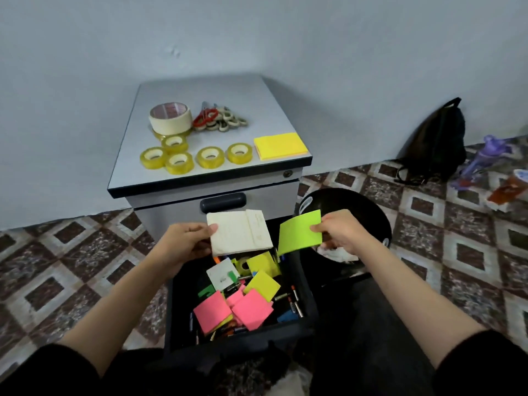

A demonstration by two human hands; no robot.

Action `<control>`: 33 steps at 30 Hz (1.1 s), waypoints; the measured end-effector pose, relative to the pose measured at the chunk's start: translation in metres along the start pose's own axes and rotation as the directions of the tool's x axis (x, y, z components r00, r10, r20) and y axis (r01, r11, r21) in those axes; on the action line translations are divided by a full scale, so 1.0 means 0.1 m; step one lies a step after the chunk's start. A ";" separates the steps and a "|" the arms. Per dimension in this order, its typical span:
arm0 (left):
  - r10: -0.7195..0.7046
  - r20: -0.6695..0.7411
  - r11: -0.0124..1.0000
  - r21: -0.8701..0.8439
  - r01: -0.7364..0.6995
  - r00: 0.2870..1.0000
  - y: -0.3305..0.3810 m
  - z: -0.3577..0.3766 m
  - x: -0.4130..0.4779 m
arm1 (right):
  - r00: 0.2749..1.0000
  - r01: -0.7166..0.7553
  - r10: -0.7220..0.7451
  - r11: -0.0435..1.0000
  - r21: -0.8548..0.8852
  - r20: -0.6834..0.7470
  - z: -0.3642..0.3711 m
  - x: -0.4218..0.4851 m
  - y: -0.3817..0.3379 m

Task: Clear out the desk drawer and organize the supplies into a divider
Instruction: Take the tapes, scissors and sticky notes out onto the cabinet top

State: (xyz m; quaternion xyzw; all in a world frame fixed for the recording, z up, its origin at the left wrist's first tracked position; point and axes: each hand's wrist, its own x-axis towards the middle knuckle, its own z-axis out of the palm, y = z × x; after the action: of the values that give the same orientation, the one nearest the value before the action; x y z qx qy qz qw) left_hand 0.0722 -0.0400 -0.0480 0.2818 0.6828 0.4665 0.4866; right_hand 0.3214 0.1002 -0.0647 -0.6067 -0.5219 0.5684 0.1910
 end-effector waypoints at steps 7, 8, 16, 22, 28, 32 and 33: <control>0.050 0.056 0.998 -0.042 -0.048 0.997 0.51 0.33 0.11 | 0.989 0.075 -0.076 0.997 -0.013 -0.127 -0.54 0.03 -0.12; 0.061 0.053 0.997 -0.054 -0.058 0.997 0.61 0.38 0.14 | 0.985 0.078 -0.084 0.996 -0.047 -0.147 -0.61 0.04 -0.14; 0.042 -0.046 0.996 -0.072 -0.045 0.998 1.39 0.69 0.45 | 0.964 0.065 -0.072 0.997 -0.039 -0.254 -0.91 0.14 -0.10; 0.025 -0.048 1.000 -0.003 -0.025 0.999 1.73 0.84 0.83 | 0.981 0.024 -0.018 0.999 0.033 -0.191 -1.03 0.16 -0.04; 0.017 -0.062 0.999 0.048 -0.014 0.998 1.78 0.87 1.09 | 0.990 -0.004 0.020 0.994 0.108 -0.141 -1.14 0.20 0.04; 0.007 -0.057 0.996 0.089 -0.002 0.998 1.78 0.88 1.19 | 0.990 -0.011 0.030 0.991 0.133 -0.140 -1.17 0.20 0.05; 0.006 -0.057 0.993 0.115 0.001 0.998 1.77 0.88 1.21 | 0.990 -0.016 0.036 0.990 0.138 -0.140 -1.17 0.19 0.06</control>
State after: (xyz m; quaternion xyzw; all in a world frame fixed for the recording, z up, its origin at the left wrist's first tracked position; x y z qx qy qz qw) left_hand 0.0976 0.1652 0.0565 0.2967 0.7218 0.4350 0.4491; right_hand 0.4243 0.1565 -0.0459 -0.6379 -0.4590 0.5604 0.2614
